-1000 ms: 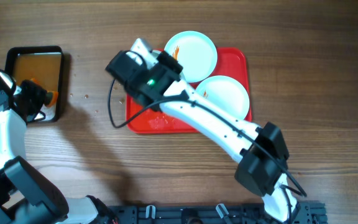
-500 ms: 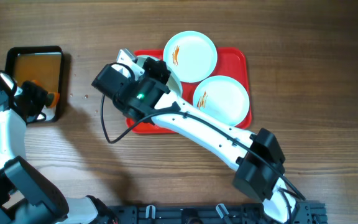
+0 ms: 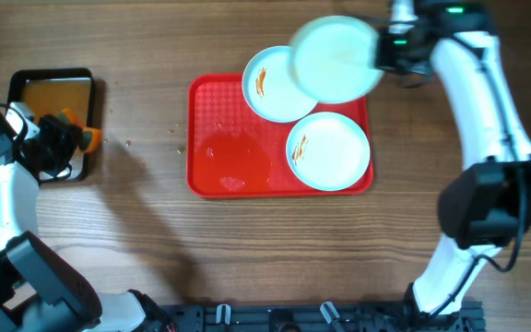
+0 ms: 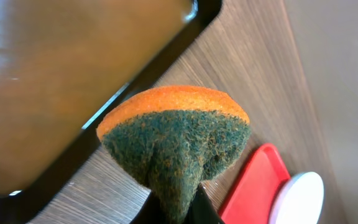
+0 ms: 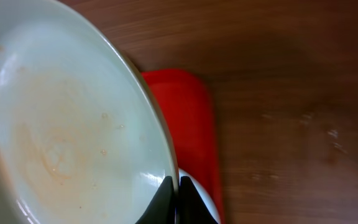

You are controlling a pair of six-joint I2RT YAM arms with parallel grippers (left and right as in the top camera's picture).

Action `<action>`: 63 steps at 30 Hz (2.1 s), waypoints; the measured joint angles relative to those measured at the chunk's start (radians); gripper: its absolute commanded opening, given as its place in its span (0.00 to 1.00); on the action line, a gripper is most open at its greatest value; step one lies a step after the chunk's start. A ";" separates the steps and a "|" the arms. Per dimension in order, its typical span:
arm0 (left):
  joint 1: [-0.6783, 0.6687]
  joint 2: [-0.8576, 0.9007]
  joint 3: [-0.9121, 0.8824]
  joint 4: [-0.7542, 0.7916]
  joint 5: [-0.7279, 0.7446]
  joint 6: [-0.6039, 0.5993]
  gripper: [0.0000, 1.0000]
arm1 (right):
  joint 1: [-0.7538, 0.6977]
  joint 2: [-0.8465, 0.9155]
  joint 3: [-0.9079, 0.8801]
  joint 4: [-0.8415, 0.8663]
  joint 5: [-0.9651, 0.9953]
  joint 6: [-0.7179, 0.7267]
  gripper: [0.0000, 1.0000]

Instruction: Clean dirty plates on tray and stack at the side

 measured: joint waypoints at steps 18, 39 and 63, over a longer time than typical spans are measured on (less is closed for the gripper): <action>-0.079 0.000 0.000 -0.040 0.041 0.011 0.04 | -0.355 -0.002 -0.472 0.280 -0.011 0.058 0.57; -0.297 0.000 0.000 -0.076 0.031 0.076 0.04 | 0.319 0.013 -0.470 0.623 0.182 0.110 1.00; -0.378 0.000 0.000 -0.119 0.021 0.097 0.04 | 0.463 0.146 -0.471 0.741 0.064 0.158 0.04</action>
